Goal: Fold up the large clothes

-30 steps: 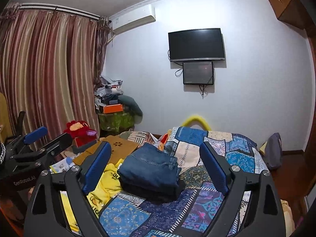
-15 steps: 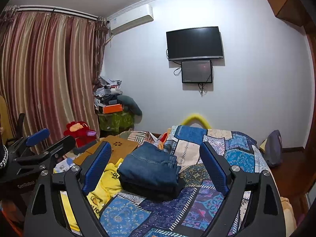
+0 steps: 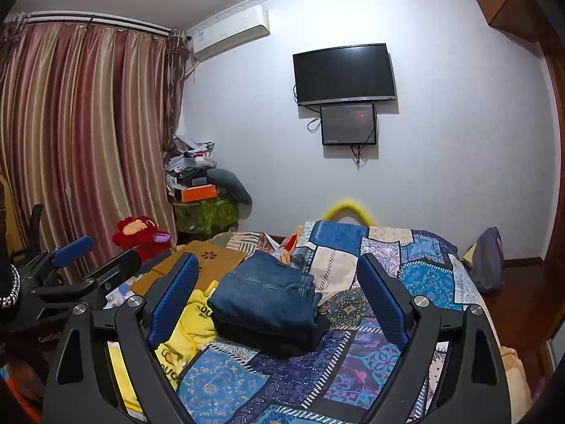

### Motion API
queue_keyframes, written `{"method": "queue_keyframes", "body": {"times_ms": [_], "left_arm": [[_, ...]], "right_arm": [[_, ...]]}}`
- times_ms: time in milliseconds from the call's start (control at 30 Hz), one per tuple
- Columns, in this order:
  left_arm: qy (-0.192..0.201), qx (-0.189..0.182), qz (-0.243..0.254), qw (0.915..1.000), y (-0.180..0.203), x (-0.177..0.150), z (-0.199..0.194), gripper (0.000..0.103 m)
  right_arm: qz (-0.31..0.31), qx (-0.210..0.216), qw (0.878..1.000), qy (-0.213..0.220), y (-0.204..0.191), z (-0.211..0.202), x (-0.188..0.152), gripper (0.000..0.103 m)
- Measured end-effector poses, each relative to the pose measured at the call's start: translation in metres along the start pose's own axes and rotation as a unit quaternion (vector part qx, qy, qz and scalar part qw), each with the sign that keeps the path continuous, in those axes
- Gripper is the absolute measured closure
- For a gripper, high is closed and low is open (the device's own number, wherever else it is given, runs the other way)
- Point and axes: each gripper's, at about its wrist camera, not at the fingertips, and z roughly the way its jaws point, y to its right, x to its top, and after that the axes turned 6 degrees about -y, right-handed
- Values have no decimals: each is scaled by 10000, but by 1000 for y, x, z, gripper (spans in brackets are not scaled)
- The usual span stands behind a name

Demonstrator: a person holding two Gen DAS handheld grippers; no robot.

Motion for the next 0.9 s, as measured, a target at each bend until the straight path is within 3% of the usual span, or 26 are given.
{"method": "queue_keyframes", "body": {"times_ms": [900], "left_arm": [[-18, -212, 98, 9997, 4, -1, -7, 1]], "right_arm": [[34, -67, 10000, 41, -3, -1, 0, 14]]}}
